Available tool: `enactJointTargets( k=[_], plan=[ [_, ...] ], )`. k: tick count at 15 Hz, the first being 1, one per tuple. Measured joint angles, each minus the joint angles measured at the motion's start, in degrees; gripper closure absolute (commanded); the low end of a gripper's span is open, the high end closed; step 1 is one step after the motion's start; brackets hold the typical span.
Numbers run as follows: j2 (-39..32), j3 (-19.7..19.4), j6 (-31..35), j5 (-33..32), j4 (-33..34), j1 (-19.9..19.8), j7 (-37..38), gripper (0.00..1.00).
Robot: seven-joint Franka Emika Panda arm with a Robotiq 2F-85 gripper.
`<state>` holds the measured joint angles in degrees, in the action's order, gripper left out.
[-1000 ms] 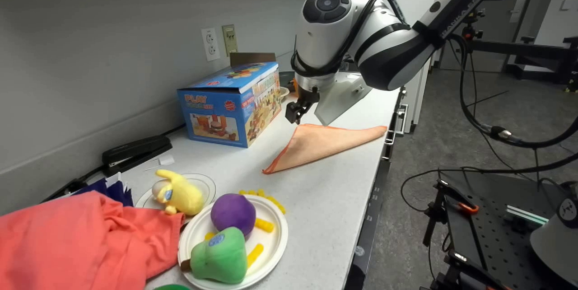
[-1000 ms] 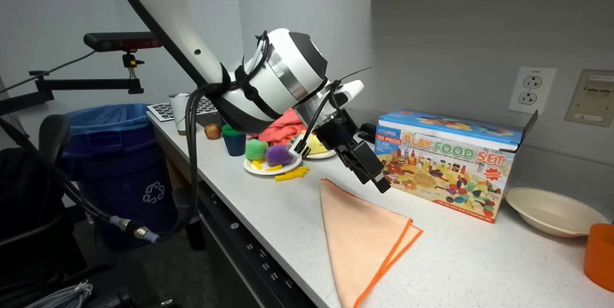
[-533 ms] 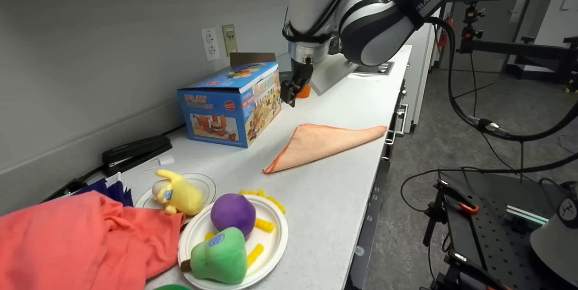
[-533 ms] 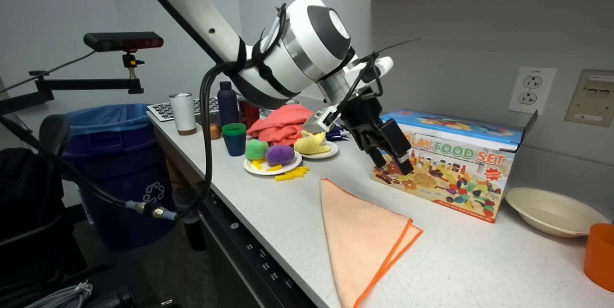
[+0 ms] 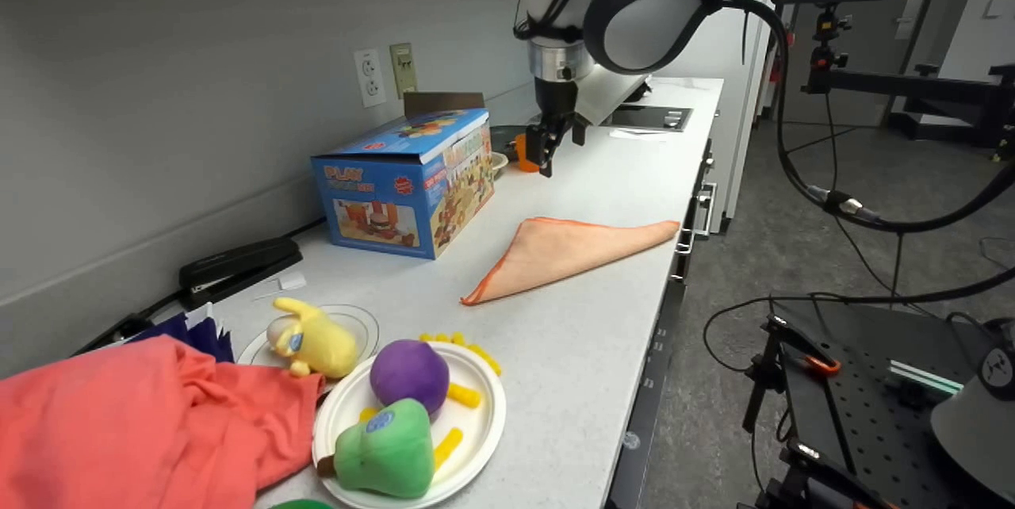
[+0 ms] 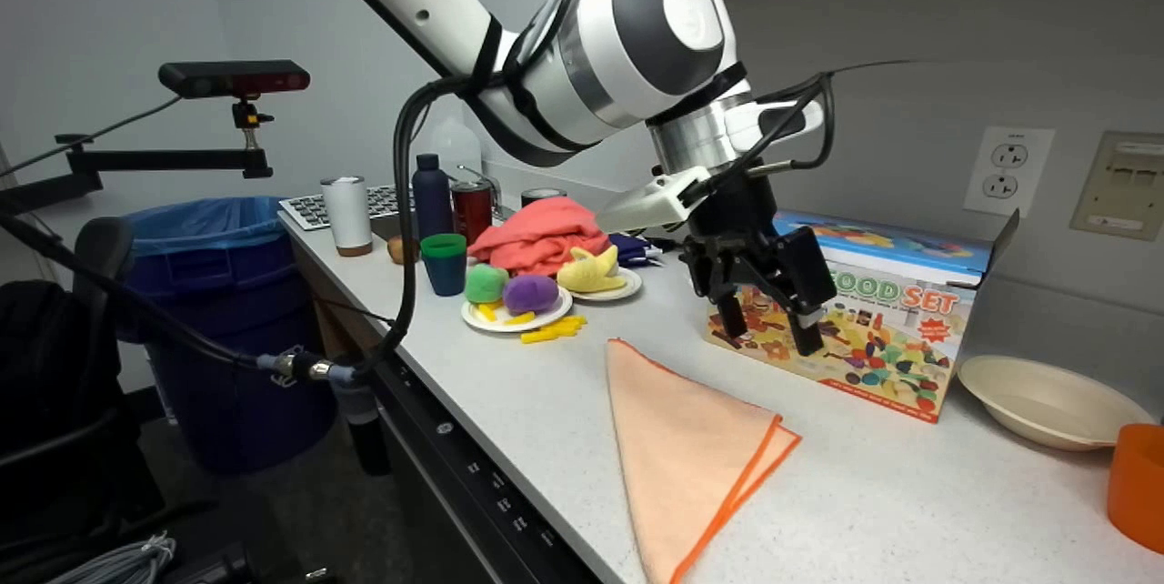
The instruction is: Fold the towel diagonally three times
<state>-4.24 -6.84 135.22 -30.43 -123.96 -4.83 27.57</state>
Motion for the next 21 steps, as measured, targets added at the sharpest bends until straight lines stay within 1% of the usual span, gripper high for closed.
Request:
enactJointTargets(
  k=[3, 7, 9, 14, 16, 19, 21],
  plan=[
    [0.4, -1.3, -5.0, 0.2, 0.3, -0.6, -3.8, 0.0],
    [0.4, -2.2, -10.4, 0.7, 0.3, -1.3, -6.5, 0.0],
    [0.4, -2.2, -11.5, 1.2, 0.3, -1.4, -7.0, 0.0],
    [0.4, -2.1, -11.5, 1.3, 0.2, -1.4, -7.0, 0.0],
    [0.2, -1.9, -12.0, 3.7, 0.2, -1.4, -8.5, 0.0],
    [0.2, -1.9, -14.0, 8.5, -0.4, -1.4, -13.7, 0.0],
    [0.3, -2.1, -15.2, 10.0, -0.9, -1.5, -16.2, 0.0]
  ],
)
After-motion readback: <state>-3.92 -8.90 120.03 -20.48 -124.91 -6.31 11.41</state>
